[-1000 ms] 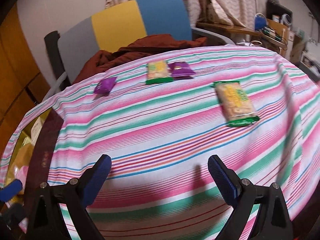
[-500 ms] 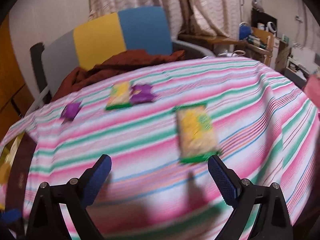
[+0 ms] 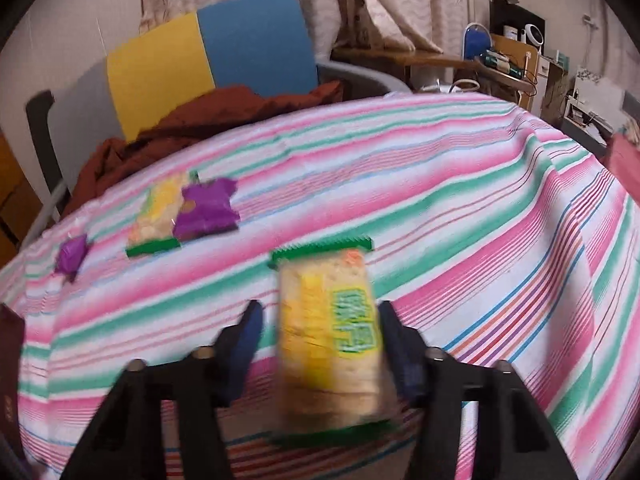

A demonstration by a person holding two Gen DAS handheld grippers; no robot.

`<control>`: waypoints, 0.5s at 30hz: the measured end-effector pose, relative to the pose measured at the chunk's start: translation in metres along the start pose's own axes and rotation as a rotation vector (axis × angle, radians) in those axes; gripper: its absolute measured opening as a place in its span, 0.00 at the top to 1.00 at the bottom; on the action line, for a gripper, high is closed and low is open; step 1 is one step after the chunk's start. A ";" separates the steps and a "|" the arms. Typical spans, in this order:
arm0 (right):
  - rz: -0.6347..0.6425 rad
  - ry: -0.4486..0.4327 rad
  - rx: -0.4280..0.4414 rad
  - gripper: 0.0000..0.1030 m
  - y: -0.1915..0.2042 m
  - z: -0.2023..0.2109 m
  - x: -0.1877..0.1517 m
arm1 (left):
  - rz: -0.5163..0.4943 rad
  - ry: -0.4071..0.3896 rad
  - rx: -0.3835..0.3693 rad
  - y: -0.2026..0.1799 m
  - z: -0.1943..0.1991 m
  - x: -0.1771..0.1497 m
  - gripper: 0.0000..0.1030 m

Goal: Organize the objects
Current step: 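Grasp the WEIDAN cracker pack with the right gripper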

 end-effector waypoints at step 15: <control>0.068 -0.035 -0.035 0.52 0.008 0.000 -0.005 | 0.063 -0.018 0.181 0.063 -0.069 0.101 0.26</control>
Point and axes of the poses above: each gripper's, at about its wrist camera, not at the fingertips, and z roughly against the way its jaws point, y to its left, x to its top, the point moved 10 cm from there along -z, roughly the way its jaws point, and after that the axes turned 4 degrees about -y, right-handed, at the moved point
